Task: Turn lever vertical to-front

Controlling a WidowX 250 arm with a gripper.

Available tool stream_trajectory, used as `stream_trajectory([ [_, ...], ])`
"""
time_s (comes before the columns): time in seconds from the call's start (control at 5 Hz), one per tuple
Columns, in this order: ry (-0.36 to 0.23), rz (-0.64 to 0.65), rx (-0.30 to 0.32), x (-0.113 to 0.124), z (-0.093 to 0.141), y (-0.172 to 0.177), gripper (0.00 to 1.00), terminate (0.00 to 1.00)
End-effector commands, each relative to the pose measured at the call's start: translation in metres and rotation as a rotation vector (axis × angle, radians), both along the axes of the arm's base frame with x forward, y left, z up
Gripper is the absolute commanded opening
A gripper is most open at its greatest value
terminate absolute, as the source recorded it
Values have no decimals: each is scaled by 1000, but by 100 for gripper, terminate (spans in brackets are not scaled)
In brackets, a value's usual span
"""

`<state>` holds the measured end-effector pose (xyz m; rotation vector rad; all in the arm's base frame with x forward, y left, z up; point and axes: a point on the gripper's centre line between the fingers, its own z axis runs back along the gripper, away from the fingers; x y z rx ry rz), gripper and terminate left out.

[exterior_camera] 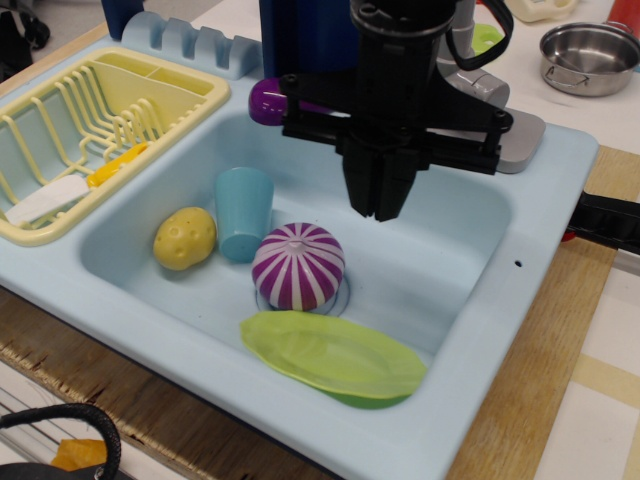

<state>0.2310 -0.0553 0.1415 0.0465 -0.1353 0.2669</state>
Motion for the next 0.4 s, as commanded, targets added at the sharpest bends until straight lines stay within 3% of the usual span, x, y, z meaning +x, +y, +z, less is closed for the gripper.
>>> stream_trajectory([
  [0.0, 15, 0, -17, -7, -1, 3, 0, 0],
  [0.2, -4, -15, -7, -4, 4, 3, 0, 100],
])
